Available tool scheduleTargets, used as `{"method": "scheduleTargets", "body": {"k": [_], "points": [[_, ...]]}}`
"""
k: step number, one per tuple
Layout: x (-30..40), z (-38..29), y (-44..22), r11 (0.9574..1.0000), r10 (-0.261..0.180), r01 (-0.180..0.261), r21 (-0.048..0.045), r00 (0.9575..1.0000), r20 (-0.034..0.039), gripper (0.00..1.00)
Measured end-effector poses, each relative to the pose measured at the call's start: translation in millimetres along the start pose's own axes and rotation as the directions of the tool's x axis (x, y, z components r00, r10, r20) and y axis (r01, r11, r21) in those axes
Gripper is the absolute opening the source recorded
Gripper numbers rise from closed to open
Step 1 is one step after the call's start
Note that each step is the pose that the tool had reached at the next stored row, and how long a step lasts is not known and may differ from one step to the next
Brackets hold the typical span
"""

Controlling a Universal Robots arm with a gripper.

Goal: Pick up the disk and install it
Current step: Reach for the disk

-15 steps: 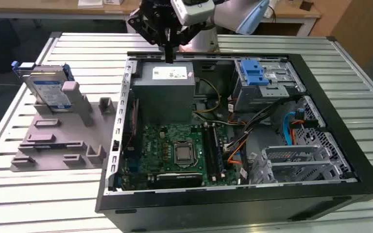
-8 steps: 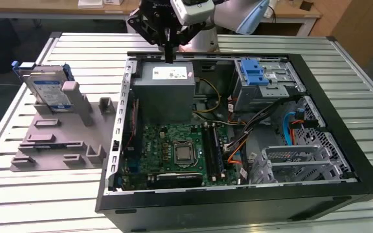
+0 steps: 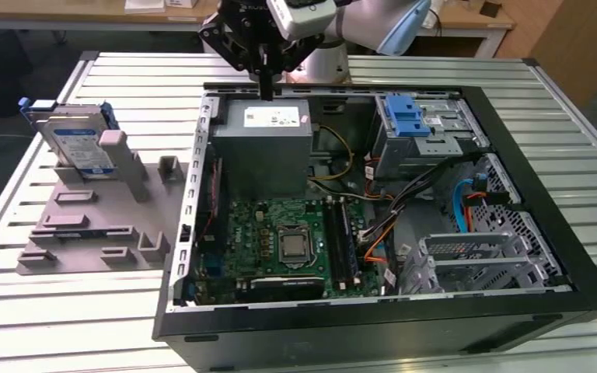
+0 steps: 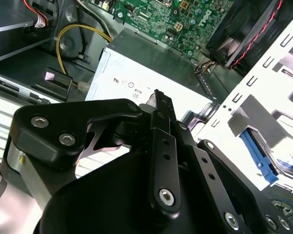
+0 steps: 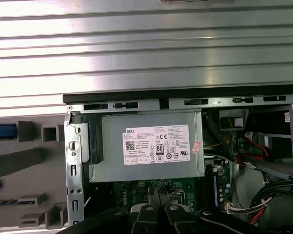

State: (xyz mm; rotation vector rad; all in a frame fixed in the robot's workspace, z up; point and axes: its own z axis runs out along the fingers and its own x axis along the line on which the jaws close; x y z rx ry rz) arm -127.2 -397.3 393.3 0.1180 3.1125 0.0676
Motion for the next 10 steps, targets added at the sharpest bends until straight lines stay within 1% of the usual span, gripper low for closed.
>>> {"method": "scheduleTargets", "body": {"k": [5, 10], "points": [[0.2, 0.0, 0.0, 1.0000, 0.000, 0.000, 0.0001, 1.0000, -0.0001, 0.11], [2.7, 0.0, -0.2, 1.0000, 0.000, 0.000, -0.0001, 1.0000, 0.0000, 0.11]]}}
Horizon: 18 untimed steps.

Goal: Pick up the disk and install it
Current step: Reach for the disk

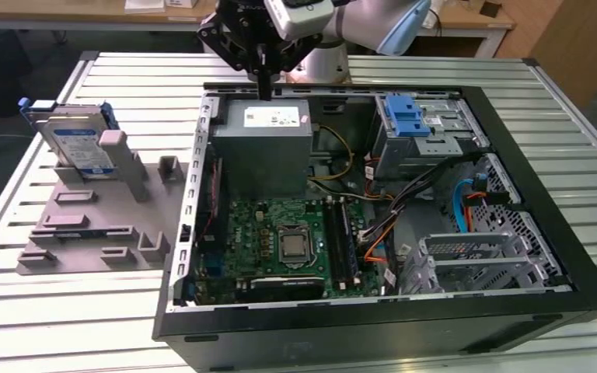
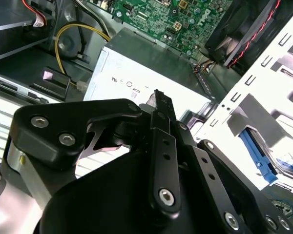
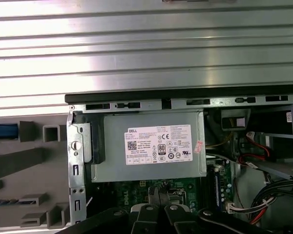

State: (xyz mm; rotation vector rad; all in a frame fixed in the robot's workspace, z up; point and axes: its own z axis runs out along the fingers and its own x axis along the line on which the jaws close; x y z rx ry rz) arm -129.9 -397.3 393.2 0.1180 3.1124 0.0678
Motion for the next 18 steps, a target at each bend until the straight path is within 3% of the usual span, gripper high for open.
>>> {"method": "scheduleTargets", "body": {"k": [18], "points": [[5.9, 0.2, -0.3, 1.0000, 0.000, 0.000, 0.0000, 1.0000, 0.0000, 0.11]]}}
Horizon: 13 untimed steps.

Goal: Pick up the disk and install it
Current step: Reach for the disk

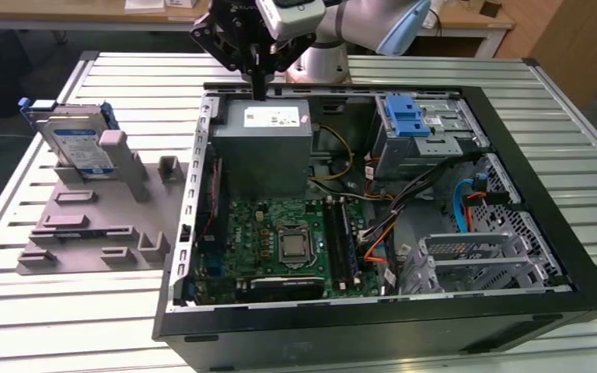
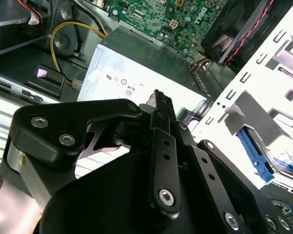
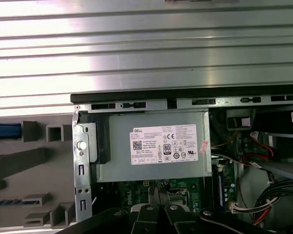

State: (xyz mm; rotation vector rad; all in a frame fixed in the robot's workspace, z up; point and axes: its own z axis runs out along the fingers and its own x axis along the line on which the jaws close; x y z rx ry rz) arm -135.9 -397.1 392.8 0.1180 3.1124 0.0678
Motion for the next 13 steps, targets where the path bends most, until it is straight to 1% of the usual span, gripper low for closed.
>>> {"method": "scheduleTargets", "body": {"k": [13], "points": [[3.8, 0.5, 0.1, 1.0000, 0.000, 0.000, 0.0001, 1.0000, -0.0001, 0.11]]}}
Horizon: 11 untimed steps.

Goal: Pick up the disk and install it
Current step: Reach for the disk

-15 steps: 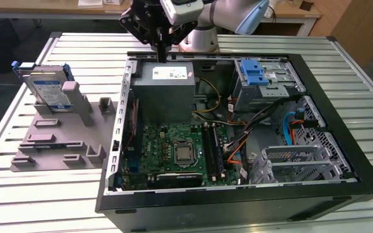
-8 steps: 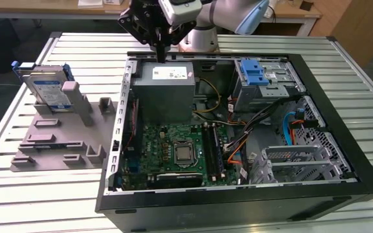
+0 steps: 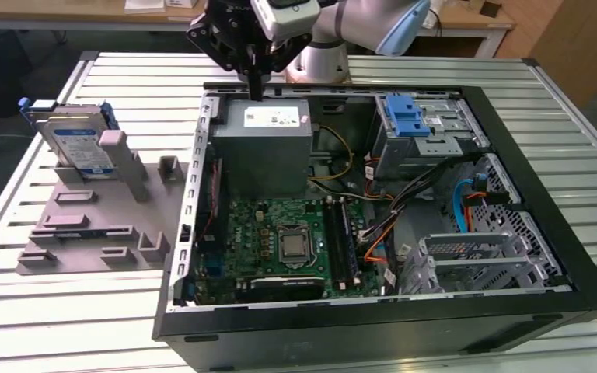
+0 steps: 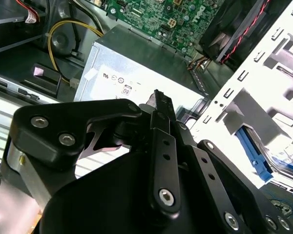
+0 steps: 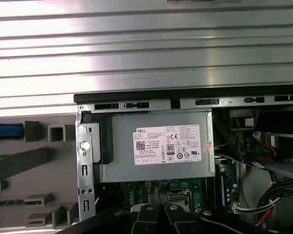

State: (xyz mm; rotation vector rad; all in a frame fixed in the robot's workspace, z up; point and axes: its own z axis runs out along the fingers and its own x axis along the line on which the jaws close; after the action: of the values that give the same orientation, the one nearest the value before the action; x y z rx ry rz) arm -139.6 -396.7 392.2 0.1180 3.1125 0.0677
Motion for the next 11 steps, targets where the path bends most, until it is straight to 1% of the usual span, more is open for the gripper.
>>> {"method": "scheduleTargets", "body": {"k": [11], "points": [[3.0, 0.5, 0.6, 1.0000, 0.000, 0.000, 0.0001, 1.0000, 0.0000, 0.11]]}}
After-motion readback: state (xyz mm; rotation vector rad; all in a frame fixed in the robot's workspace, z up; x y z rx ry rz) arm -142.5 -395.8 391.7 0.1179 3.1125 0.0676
